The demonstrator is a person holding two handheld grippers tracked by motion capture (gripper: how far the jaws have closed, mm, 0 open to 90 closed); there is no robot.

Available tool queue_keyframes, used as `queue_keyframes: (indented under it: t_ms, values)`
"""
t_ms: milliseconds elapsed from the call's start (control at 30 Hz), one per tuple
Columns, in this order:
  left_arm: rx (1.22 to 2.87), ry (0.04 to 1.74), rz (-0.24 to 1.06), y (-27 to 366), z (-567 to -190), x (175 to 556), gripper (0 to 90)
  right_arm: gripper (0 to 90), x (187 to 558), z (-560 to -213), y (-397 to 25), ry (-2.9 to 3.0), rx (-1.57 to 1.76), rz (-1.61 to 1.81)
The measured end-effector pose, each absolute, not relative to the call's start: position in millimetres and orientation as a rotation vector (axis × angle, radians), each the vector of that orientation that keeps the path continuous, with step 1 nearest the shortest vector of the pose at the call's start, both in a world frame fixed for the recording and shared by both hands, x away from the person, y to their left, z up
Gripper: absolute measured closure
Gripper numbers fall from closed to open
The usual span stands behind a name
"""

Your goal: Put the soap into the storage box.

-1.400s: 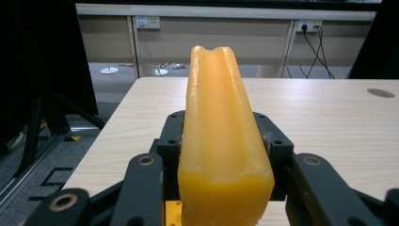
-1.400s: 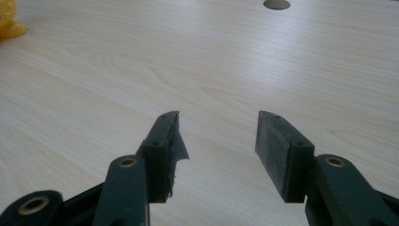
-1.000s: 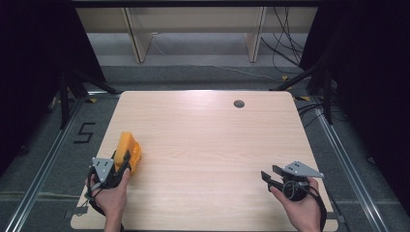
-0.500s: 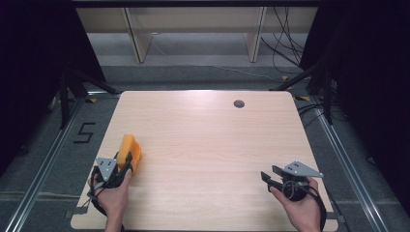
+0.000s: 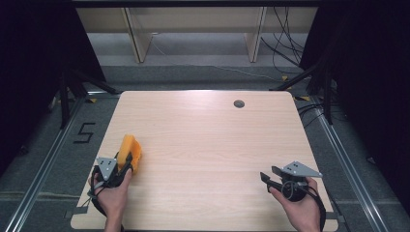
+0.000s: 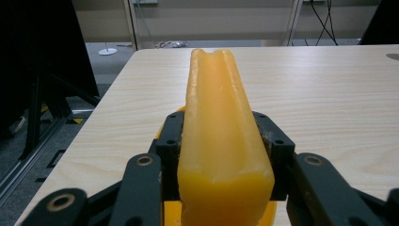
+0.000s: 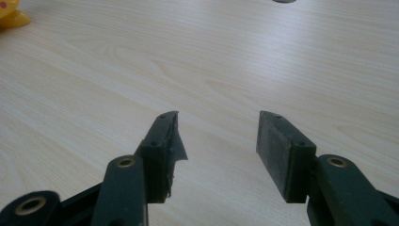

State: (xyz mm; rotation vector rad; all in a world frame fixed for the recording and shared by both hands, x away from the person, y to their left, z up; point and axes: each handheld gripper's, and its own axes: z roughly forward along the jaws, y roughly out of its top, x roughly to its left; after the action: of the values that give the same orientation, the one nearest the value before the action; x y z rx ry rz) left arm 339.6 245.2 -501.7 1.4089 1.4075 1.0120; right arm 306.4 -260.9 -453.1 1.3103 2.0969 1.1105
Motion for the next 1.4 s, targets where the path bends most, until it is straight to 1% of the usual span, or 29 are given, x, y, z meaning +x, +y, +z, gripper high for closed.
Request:
queue_keyframes:
  t_ms: [133, 167, 267, 533, 633, 767, 867, 1267, 1400]
  values:
    - [1.423, 1.431, 1.014, 245.1, -500.7, 338.1, 48.8, 49.4, 305.7, -452.6, -260.7, 2.102, 1.323, 1.128]
    - [1.413, 1.431, 1.019, 245.4, -500.4, 337.7, 46.0, 49.3, 303.0, -451.8, -258.1, 2.093, 1.381, 1.128]
    - [1.413, 1.436, 1.022, 247.0, -498.0, 335.8, 39.5, 49.2, 303.7, -452.1, -258.4, 2.098, 1.364, 1.129]
    - [1.391, 1.452, 1.019, 244.7, -491.4, 326.6, 28.0, 48.9, 304.7, -453.6, -258.3, 2.099, 1.346, 1.133]
    - [1.359, 1.462, 1.022, 244.7, -488.5, 320.5, 26.2, 48.6, 304.7, -454.1, -258.1, 2.108, 1.354, 1.132]
    - [1.359, 1.468, 1.020, 244.7, -485.2, 311.8, 24.6, 48.4, 305.2, -454.3, -258.5, 2.099, 1.335, 1.128]
    - [1.354, 1.479, 0.989, 243.3, -486.0, 303.4, 24.8, 48.4, 304.7, -454.0, -258.4, 2.108, 1.349, 1.129]
    - [1.373, 1.478, 0.997, 234.6, -490.2, 265.5, 24.9, 48.4, 304.6, -453.9, -258.6, 2.106, 1.347, 1.133]
    - [1.373, 1.480, 0.987, 237.2, -492.8, 264.7, 25.1, 48.4, 304.4, -453.8, -258.6, 2.105, 1.350, 1.130]
